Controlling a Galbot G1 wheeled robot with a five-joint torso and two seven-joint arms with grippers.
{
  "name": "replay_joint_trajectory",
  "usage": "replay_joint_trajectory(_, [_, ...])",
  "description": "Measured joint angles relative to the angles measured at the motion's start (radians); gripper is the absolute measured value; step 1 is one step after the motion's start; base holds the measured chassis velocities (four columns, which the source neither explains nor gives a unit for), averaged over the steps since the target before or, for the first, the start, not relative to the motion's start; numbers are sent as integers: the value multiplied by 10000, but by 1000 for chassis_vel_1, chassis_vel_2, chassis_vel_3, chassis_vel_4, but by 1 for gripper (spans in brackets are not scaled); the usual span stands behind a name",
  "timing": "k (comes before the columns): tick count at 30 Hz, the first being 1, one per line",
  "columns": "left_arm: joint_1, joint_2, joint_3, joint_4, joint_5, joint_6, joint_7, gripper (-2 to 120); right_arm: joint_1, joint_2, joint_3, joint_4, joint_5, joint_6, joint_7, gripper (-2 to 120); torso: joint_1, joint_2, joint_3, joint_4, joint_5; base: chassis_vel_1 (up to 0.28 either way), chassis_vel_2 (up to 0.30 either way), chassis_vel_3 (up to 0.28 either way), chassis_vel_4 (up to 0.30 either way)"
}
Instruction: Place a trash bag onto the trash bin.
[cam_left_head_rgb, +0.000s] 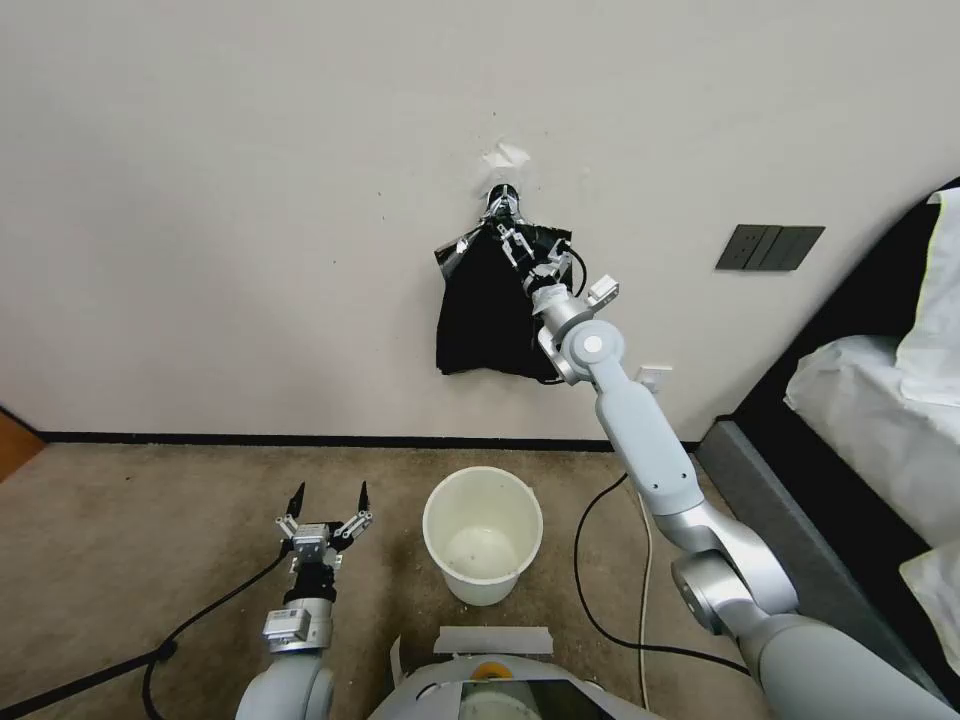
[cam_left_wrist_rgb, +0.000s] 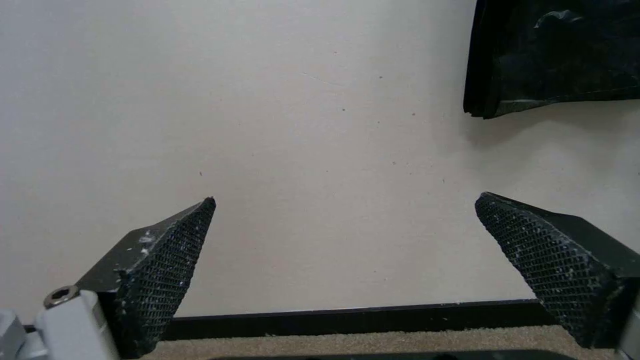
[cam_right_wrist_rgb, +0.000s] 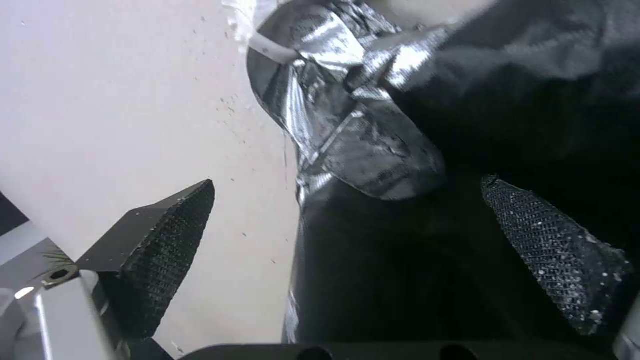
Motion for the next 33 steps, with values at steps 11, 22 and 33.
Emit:
replay_joint_trajectory(11, [44,-35,-10,-106,-44,20,-2,100,291,166,17,-96,3,10,-101,100,0,0,0,0,0,0,0,0,0])
replay_joint_trajectory(22, [24,-110,78,-85,-49,20,-13,100,235,178,17,-135,17,-33,-67,100,0,0,-1,-1,0,0,0,0,0])
replay_joint_trajectory(33, [43,-120,59,-133,-99,26,-46,100,325,385,159,-412,-1,-62,-226,100,0,0,-1,-1,0,0,0,0,0])
